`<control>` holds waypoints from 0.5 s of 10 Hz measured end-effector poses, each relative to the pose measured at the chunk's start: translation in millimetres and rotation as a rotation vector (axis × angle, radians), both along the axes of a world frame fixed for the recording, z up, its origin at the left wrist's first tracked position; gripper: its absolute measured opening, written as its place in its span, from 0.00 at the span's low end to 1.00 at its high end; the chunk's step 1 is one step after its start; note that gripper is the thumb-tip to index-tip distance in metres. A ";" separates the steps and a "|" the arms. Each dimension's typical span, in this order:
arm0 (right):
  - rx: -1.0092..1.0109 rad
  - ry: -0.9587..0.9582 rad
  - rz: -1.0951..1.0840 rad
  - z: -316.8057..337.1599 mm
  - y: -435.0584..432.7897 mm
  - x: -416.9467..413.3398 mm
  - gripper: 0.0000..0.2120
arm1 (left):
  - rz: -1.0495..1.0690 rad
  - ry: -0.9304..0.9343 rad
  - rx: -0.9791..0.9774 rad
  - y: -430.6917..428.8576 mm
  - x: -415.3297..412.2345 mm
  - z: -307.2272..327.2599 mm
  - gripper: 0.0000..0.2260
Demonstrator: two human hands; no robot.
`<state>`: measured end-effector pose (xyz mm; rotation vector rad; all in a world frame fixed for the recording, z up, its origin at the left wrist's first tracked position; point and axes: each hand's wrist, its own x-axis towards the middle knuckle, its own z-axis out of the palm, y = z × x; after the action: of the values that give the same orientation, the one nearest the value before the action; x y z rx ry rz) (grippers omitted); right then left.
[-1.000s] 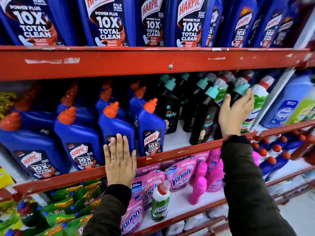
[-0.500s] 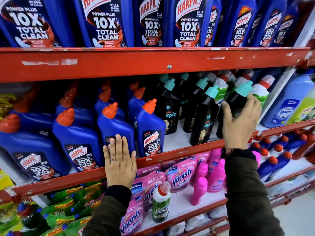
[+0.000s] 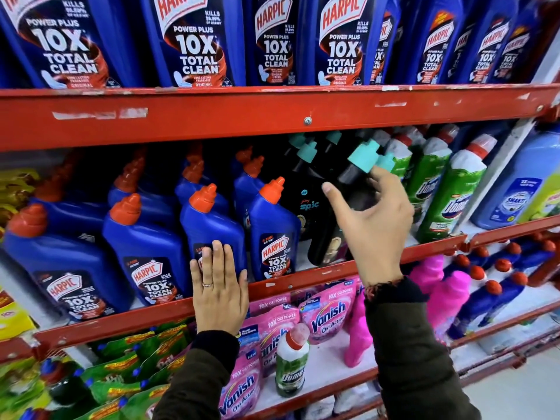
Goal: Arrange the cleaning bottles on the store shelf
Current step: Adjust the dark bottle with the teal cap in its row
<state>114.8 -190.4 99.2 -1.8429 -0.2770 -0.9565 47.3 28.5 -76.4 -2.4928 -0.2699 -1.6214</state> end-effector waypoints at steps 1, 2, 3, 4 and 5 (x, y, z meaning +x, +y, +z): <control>-0.029 0.063 0.033 -8.9 7.9 6.7 0.29 | 0.002 0.000 -0.001 -0.5 -0.3 0.1 0.35; -0.074 0.099 0.031 -17.7 12.9 7.1 0.29 | 0.005 0.003 0.001 0.1 0.0 -0.9 0.35; -0.127 0.109 0.014 -19.6 17.7 6.6 0.29 | 0.007 0.000 0.000 0.3 0.4 -0.9 0.35; -0.183 0.156 -0.002 -15.7 20.8 10.1 0.32 | -0.001 -0.003 -0.005 -0.2 0.4 -1.2 0.34; -0.219 0.164 0.015 -15.7 19.6 10.8 0.34 | -0.002 -0.001 -0.005 0.0 0.4 -1.5 0.34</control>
<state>125.6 -170.8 83.5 -2.1035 -0.3041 -0.7829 47.7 28.6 -77.8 -2.4965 -0.2716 -1.6254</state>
